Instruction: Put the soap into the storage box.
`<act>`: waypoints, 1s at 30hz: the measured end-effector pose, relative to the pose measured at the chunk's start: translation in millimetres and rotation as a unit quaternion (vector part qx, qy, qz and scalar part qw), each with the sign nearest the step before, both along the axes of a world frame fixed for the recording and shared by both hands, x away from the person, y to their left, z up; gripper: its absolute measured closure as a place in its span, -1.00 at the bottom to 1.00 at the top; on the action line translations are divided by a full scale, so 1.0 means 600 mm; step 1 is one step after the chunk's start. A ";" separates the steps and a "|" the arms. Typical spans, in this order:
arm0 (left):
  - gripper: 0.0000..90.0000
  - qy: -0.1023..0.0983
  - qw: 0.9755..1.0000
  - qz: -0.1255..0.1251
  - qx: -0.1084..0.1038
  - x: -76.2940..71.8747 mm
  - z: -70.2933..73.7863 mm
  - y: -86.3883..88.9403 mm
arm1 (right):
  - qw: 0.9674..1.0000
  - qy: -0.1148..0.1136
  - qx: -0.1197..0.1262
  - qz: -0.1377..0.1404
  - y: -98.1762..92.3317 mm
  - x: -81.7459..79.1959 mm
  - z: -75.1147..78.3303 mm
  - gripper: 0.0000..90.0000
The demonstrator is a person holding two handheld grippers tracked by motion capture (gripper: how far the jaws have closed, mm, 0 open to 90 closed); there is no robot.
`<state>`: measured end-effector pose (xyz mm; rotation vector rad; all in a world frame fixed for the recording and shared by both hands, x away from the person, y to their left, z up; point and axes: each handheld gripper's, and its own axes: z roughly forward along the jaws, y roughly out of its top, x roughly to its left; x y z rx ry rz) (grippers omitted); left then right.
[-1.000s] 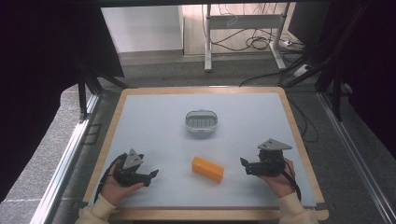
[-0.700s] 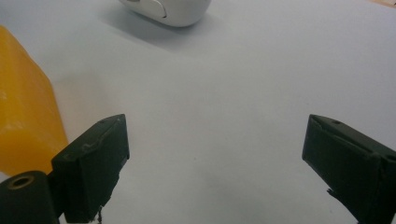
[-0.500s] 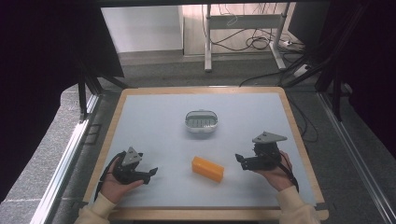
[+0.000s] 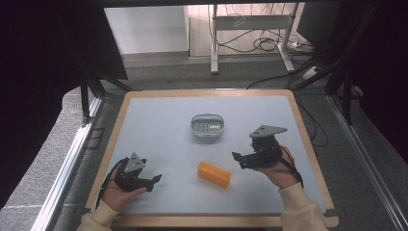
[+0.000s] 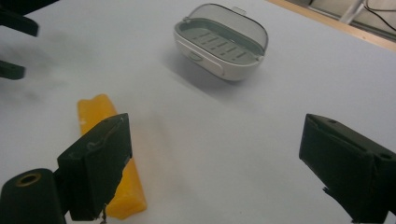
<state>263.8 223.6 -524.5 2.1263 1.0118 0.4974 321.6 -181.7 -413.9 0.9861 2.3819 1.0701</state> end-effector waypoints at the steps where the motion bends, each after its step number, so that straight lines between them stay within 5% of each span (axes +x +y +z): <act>1: -0.60 0.000 1.000 0.000 0.002 0.000 -0.001 -0.001 | 1.000 -0.001 0.000 0.005 0.003 -0.002 0.002 -0.79; 17: -0.60 0.000 1.000 -0.007 0.006 -0.002 -0.002 -0.004 | 0.996 0.021 -0.052 0.062 0.056 -0.028 -0.011 -0.71; 30: -0.60 0.001 1.000 -0.010 0.013 0.000 -0.001 0.000 | 0.988 0.045 -0.092 0.114 0.110 -0.035 -0.029 -0.54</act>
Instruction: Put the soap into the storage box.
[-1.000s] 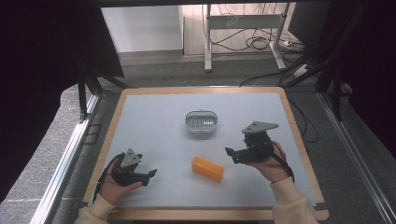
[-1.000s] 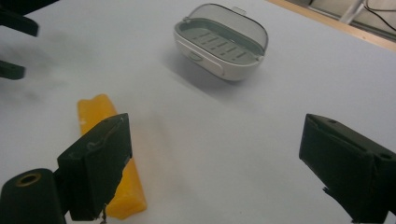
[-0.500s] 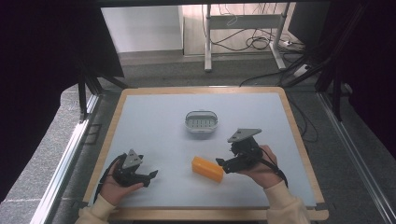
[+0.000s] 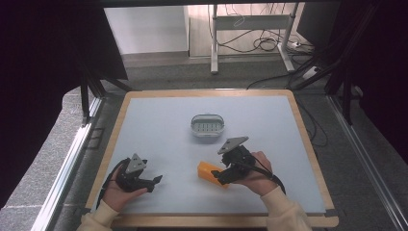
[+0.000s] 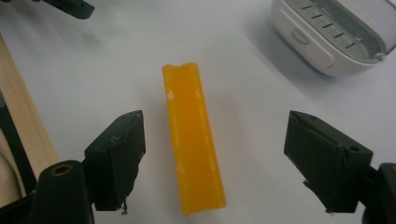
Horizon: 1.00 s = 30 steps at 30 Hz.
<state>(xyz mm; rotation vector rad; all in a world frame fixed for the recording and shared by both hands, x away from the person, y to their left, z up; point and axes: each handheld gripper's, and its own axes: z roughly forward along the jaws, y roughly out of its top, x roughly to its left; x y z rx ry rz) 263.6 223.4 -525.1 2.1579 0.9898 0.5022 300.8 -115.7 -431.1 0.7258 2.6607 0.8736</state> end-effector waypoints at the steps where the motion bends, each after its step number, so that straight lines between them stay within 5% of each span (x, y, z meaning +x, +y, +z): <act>1: -0.60 -0.002 1.000 0.001 -0.001 -0.001 0.001 0.000 | 1.000 0.001 -0.003 0.003 0.004 0.001 -0.002 -0.53; 21: -0.60 -0.003 1.000 -0.003 0.001 -0.003 0.002 -0.003 | 0.997 0.041 -0.064 0.019 0.050 0.014 -0.047 -0.45; 30: -0.60 0.000 1.000 -0.009 0.004 -0.001 0.000 -0.004 | 0.991 0.069 -0.107 0.032 0.064 0.022 -0.069 -0.26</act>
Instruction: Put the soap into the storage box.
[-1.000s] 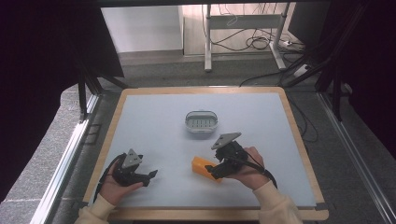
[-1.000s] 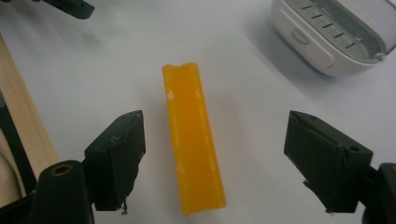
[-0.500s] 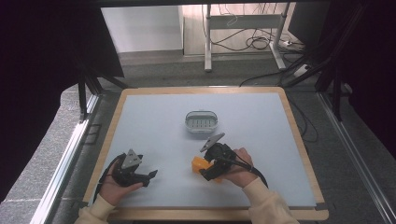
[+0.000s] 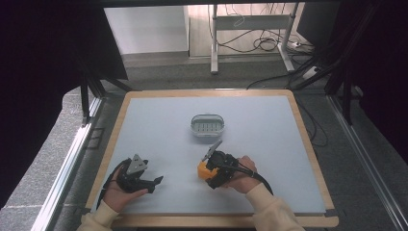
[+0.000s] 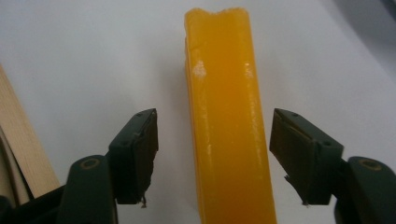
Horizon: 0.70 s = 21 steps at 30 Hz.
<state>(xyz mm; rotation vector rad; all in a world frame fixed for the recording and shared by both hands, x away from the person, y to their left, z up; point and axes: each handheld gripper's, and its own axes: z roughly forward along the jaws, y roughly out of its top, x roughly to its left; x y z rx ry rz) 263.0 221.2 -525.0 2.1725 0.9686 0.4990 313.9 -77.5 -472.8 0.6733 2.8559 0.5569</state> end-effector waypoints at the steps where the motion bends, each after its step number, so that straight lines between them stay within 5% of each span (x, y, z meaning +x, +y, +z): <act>1: -0.60 0.000 1.000 0.000 0.000 0.000 -0.001 0.000 | 1.000 0.001 -0.004 0.002 0.002 0.002 -0.003 -0.23; 12: -0.60 -0.001 1.000 -0.001 0.002 -0.001 -0.001 -0.003 | 0.999 0.019 -0.043 0.025 0.017 0.019 -0.028 0.30; 21: -0.60 0.000 1.000 -0.001 -0.002 -0.001 -0.002 -0.004 | 0.998 0.012 -0.046 0.034 0.017 0.018 -0.023 0.36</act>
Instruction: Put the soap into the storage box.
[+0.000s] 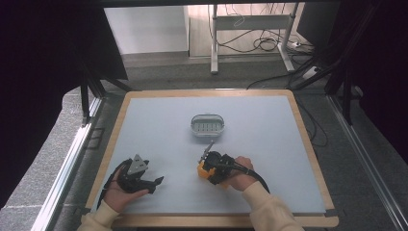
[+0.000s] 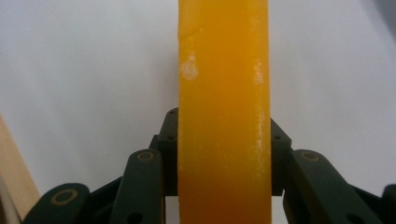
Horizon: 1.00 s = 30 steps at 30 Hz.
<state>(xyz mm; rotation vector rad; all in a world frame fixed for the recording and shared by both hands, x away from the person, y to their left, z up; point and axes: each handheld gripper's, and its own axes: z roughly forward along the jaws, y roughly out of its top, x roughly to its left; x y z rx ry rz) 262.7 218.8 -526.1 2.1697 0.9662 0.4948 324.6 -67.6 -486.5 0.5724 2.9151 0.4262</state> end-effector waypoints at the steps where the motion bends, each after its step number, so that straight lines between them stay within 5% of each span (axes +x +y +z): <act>1: -0.60 0.000 1.000 -0.001 0.001 0.000 0.000 0.000 | 1.000 -0.002 -0.001 -0.001 -0.001 0.000 0.002 0.36; 12: -0.60 -0.001 1.000 -0.001 0.002 0.000 0.000 0.000 | 1.000 -0.017 0.024 -0.003 -0.026 -0.005 0.040 0.37; 30: -0.60 0.001 1.000 -0.002 0.008 0.001 -0.002 0.001 | 1.000 -0.020 0.021 0.012 -0.030 -0.007 0.044 0.37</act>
